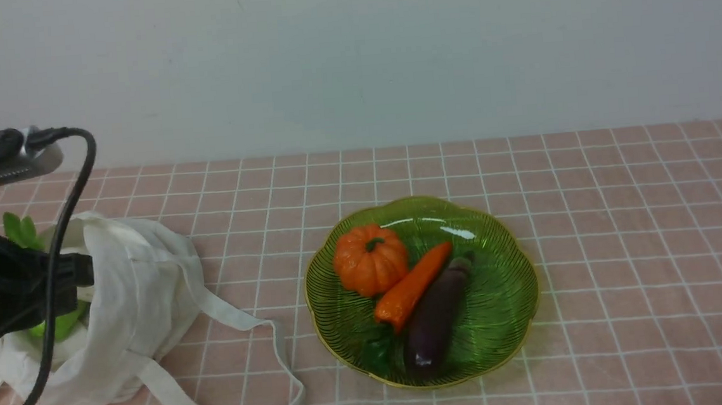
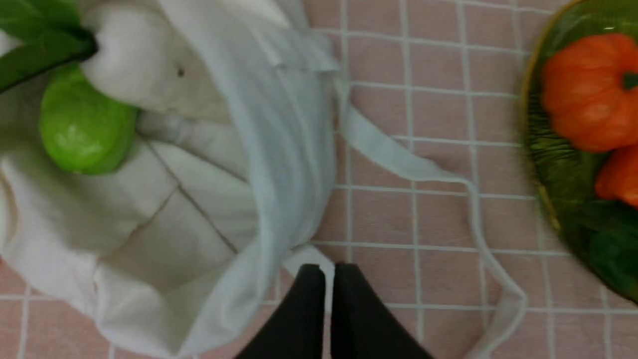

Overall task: Take vegetables from bag on pink coffee tablecloth place on plate.
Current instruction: 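Reach the gripper into the cloth bag toward the vegetables inside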

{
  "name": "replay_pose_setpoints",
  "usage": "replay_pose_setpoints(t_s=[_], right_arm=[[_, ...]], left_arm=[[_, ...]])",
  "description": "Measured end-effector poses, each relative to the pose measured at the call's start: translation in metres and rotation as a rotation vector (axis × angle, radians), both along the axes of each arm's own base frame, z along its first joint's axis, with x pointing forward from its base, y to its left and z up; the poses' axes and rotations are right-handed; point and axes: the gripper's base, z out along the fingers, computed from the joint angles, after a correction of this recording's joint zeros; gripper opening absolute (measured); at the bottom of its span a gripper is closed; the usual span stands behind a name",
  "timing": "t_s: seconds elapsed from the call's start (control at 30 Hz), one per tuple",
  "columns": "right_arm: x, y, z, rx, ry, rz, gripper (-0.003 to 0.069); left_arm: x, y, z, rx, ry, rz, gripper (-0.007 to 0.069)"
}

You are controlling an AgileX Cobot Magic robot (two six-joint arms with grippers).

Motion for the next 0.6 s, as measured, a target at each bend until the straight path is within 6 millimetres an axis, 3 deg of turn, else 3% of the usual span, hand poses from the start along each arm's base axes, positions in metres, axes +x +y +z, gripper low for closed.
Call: replay_pose_setpoints(t_s=[0.13, 0.33, 0.53, 0.6], right_arm=[[0.000, 0.000, 0.000, 0.000, 0.000, 0.000, -0.0015], [0.000, 0.000, 0.000, 0.000, 0.000, 0.000, -0.0015], [0.000, 0.000, 0.000, 0.000, 0.000, 0.000, -0.0015], [0.000, 0.000, 0.000, 0.000, 0.000, 0.000, -0.0015]], left_arm=[[0.008, 0.024, -0.005, 0.014, -0.022, 0.096, 0.0009], [0.024, 0.035, -0.001, 0.063, -0.168, 0.160, 0.0029], [0.045, 0.041, -0.030, 0.057, -0.111, 0.172, 0.0209], [0.050, 0.042, -0.040, 0.034, -0.084, 0.186, 0.0326]])
